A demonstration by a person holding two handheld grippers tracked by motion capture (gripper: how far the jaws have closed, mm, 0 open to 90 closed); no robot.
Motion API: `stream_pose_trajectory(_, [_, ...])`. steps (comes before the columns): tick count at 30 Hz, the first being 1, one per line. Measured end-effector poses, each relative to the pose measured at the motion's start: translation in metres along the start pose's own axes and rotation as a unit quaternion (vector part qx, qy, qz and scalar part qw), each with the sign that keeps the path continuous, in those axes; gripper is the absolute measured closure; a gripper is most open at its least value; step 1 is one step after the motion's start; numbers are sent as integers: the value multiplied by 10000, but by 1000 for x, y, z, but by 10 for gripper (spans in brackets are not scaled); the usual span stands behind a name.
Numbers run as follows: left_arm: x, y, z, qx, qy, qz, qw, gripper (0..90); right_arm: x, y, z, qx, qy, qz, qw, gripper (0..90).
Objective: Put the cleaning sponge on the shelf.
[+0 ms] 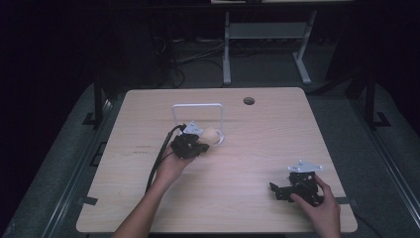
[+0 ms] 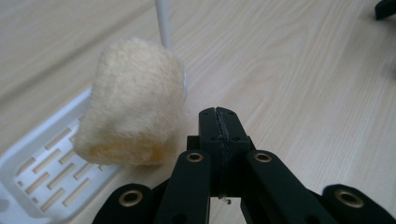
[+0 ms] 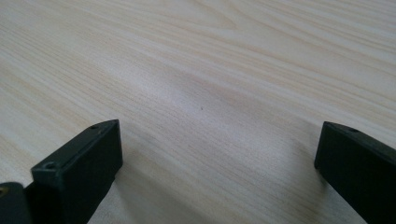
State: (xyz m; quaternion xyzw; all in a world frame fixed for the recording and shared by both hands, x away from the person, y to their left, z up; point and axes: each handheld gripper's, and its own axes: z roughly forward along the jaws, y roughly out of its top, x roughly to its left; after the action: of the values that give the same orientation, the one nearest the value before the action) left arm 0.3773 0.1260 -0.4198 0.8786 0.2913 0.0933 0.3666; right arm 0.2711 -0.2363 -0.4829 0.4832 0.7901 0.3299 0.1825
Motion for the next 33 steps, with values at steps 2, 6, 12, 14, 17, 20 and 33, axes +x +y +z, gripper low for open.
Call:
stream_pose_trajectory(2, [0, -1, 2, 23, -5, -5, 10000, 900, 0, 0, 0, 0, 2, 0, 10000, 7])
stream_pose_trajectory(6, [0, -6, 13, 124, -8, -23, 9999, 899, 0, 0, 0, 0, 2, -1, 10000, 7])
stream_pose_trajectory(12, [3, -10, 23, 202, 26, -41, 9998, 900, 0, 0, 0, -2, 3, 3, 10000, 7])
stream_pose_trajectory(14, [4, -12, 25, 217, 51, -66, 9997, 899, 0, 0, 0, 2, 2, 3, 10000, 7])
stream_pose_trajectory(17, [7, -14, 27, 261, 81, -89, 9996, 899, 0, 0, 0, -4, 3, -2, 10000, 7])
stream_pose_trajectory(20, [9, -16, 27, 253, 151, -117, 9995, 899, 0, 0, 0, -1, 2, -2, 10000, 7])
stream_pose_trajectory(33, [23, -20, 20, 232, 350, -224, 9989, 899, 0, 0, 0, -4, 3, -1, 10000, 7])
